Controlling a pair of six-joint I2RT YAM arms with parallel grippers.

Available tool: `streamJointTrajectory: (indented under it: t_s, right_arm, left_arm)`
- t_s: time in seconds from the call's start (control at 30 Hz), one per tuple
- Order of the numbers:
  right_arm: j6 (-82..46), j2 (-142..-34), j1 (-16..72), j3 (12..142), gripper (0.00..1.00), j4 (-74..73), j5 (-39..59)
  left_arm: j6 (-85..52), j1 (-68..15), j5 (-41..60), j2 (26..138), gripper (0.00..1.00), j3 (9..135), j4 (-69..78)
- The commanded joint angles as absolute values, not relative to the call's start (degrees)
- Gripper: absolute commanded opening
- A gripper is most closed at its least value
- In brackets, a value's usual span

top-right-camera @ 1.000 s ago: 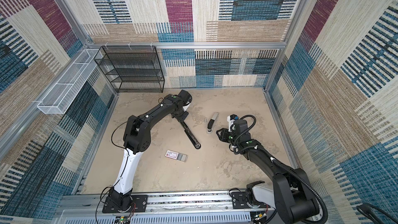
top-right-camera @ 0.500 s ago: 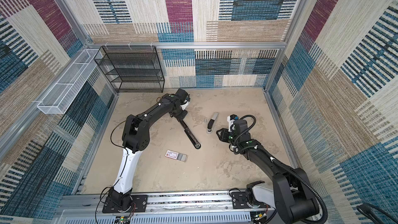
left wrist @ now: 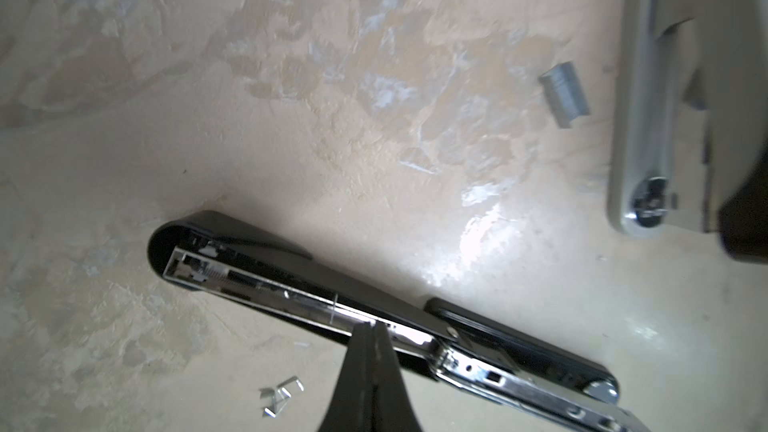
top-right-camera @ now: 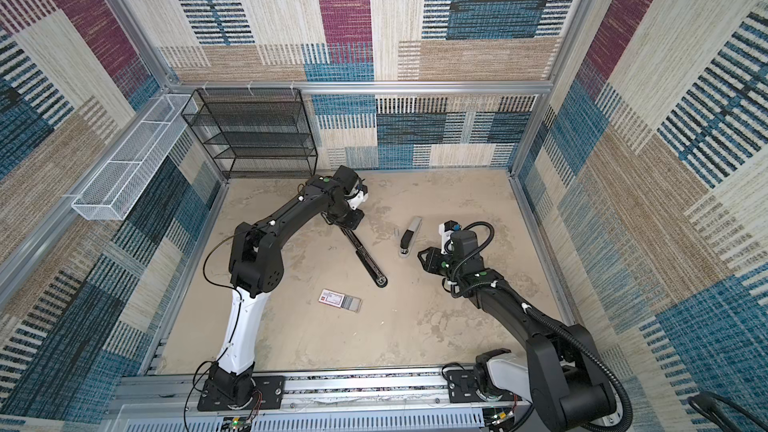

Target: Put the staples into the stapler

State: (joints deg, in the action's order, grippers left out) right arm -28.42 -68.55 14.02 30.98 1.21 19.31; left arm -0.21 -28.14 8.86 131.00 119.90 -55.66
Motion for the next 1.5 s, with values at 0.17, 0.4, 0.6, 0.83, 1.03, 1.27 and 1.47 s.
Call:
streamJointTrajectory:
  t_s: [0.17,0.4,0.6,0.83,1.03,1.27,1.47]
  right_arm:
    - [-28.75,-67.95,14.02,30.59,0.36,0.70,19.08]
    - [-28.65,-67.94,13.97,30.61,0.36,0.63,19.22]
    - [-28.74,-68.05,13.98,30.85,0.36,0.73,19.33]
    - [-28.47,-68.02,13.99,30.94,0.36,1.33,18.81]
    - [-28.48,-68.99,14.02,31.14,0.36,0.92,19.15]
    - [-28.49,-69.96,13.98,30.94,0.36,0.56,19.42]
    - [-28.74,-70.05,13.98,30.76,0.36,0.36,19.33]
  left_arm:
    - [-4.85,-27.95,8.06,127.49,0.18,116.94,-52.16]
    - [-2.31,-27.95,-0.17,128.44,0.33,113.61,-54.69]
    - [-0.90,-27.95,-0.37,130.61,0.33,113.96,-54.62]
    - [0.00,-28.04,0.18,131.94,0.33,115.92,-54.69]
    - [0.07,-28.28,1.46,132.68,0.33,114.67,-54.68]
    - [1.27,-29.80,-0.92,133.63,0.28,113.81,-54.68]
    - [3.34,-31.98,-4.98,135.76,0.21,114.08,-54.68]
